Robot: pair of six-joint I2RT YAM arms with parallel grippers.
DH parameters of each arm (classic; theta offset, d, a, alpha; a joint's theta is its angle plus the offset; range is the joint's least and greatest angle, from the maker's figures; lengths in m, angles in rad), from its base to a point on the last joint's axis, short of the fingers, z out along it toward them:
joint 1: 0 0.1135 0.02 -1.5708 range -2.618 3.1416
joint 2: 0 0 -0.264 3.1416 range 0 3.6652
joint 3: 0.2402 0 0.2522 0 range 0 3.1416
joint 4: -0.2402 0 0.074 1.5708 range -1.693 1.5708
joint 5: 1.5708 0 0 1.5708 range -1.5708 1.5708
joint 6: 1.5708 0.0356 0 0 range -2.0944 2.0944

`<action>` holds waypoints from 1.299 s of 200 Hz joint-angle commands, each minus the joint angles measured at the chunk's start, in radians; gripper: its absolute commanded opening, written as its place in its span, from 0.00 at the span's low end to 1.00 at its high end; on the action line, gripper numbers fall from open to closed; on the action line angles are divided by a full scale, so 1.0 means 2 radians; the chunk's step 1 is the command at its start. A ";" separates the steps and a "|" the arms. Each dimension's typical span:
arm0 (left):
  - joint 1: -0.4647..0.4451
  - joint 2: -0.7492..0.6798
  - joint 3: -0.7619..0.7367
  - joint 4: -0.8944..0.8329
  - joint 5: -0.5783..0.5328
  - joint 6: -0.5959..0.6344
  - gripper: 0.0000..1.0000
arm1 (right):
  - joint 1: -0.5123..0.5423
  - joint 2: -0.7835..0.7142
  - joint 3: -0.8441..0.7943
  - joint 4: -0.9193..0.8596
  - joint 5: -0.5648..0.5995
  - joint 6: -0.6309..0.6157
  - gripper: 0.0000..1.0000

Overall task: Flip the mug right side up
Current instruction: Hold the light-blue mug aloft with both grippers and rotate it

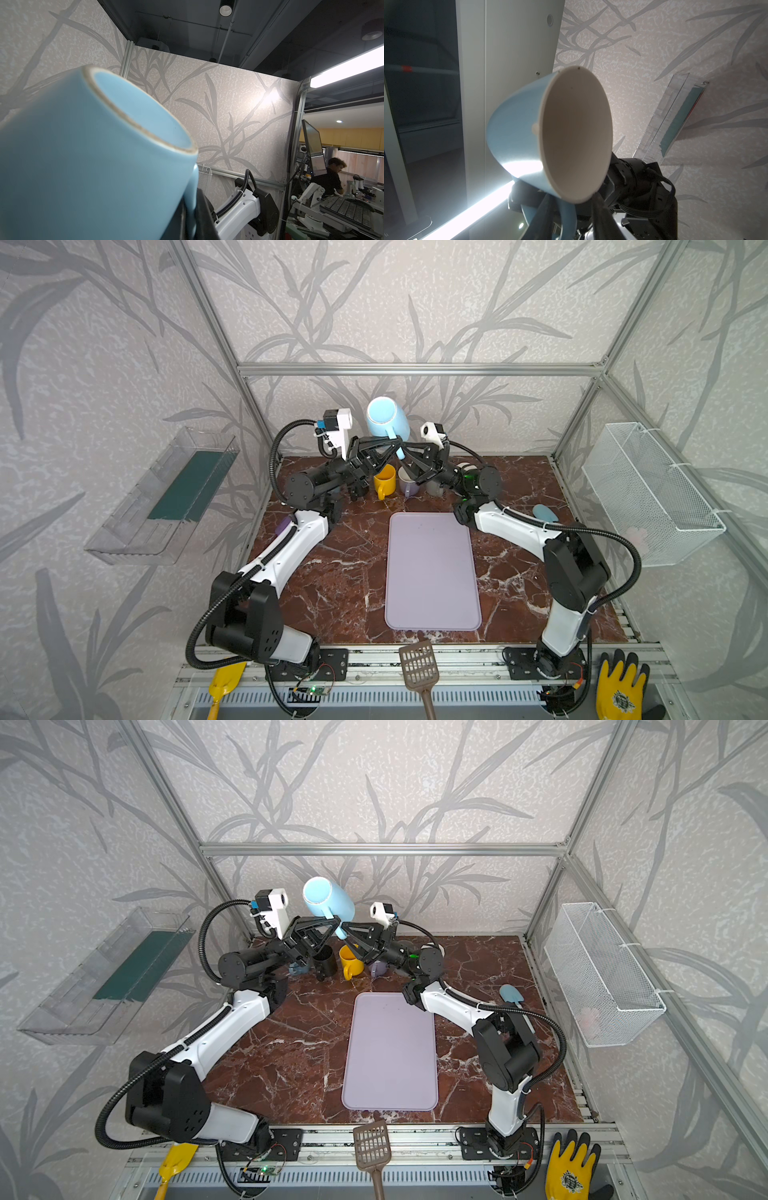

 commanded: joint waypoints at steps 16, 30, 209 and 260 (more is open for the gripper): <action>-0.012 0.003 0.029 0.036 0.069 -0.013 0.00 | 0.018 0.010 0.016 0.004 -0.009 0.029 0.32; -0.012 0.008 0.037 0.036 0.084 -0.016 0.00 | 0.019 0.008 0.014 0.004 -0.008 0.036 0.32; 0.001 0.024 0.040 0.037 0.112 -0.033 0.19 | 0.007 0.006 -0.014 0.004 0.017 0.013 0.00; 0.005 0.039 0.037 0.038 0.106 -0.051 0.36 | 0.004 0.020 -0.016 0.004 0.020 -0.014 0.00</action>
